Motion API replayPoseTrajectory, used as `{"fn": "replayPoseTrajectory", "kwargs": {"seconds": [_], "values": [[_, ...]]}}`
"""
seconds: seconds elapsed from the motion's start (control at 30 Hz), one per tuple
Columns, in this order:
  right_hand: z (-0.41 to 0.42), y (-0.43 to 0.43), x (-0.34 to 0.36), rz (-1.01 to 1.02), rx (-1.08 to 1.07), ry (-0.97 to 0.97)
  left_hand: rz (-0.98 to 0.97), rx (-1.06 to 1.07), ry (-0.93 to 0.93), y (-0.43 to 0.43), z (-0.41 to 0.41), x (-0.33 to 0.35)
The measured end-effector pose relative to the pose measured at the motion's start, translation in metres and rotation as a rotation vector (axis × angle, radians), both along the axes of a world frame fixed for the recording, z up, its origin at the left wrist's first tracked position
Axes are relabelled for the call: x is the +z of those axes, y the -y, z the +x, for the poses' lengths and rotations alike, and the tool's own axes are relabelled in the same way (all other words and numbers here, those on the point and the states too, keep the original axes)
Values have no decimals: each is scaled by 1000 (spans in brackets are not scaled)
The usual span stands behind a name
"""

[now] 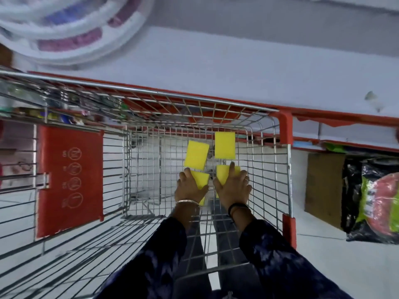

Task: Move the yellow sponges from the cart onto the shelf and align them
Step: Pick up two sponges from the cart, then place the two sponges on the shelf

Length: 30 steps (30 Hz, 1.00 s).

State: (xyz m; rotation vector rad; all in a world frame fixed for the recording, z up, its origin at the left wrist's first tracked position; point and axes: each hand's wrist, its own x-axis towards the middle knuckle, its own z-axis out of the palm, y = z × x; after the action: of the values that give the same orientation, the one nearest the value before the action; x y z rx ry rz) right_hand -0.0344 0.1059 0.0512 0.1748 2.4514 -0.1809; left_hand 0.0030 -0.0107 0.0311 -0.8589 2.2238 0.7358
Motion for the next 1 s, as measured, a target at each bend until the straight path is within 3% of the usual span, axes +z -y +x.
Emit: {"fn": "replayPoseTrajectory", "kwargs": {"seconds": [0.27,0.47,1.0], "values": [[-17,3,96,-173,-29,-208,0,-37,-167,23,-24,95],[-45,4,173,-193,-17,-341,-28,-117,-221,28,-47,175],[-139,-2,417,-360,29,-712,-244,-204,-580,50,-149,441]]}}
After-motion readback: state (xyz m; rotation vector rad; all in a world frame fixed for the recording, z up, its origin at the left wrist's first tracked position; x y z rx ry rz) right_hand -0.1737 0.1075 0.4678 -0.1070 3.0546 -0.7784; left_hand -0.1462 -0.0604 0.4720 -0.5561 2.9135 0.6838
